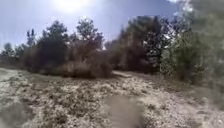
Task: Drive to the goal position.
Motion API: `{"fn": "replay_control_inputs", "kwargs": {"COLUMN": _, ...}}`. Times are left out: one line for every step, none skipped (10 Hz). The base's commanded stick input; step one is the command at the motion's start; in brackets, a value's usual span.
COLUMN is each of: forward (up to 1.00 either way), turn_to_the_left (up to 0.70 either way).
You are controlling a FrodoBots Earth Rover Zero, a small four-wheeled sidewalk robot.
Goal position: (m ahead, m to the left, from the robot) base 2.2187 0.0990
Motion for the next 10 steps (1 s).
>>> {"fn": "replay_control_inputs", "kwargs": {"forward": 0.7, "turn_to_the_left": 0.0}}
{"fn": "replay_control_inputs", "kwargs": {"forward": 0.7, "turn_to_the_left": 0.0}}
{"fn": "replay_control_inputs", "kwargs": {"forward": 0.7, "turn_to_the_left": 0.0}}
{"fn": "replay_control_inputs", "kwargs": {"forward": 0.7, "turn_to_the_left": 0.0}}
{"fn": "replay_control_inputs", "kwargs": {"forward": 0.7, "turn_to_the_left": 0.0}}
{"fn": "replay_control_inputs", "kwargs": {"forward": 0.7, "turn_to_the_left": 0.0}}
{"fn": "replay_control_inputs", "kwargs": {"forward": 0.7, "turn_to_the_left": 0.0}}
{"fn": "replay_control_inputs", "kwargs": {"forward": 0.7, "turn_to_the_left": 0.0}}
{"fn": "replay_control_inputs", "kwargs": {"forward": 0.7, "turn_to_the_left": 0.0}}
{"fn": "replay_control_inputs", "kwargs": {"forward": 0.7, "turn_to_the_left": 0.0}}
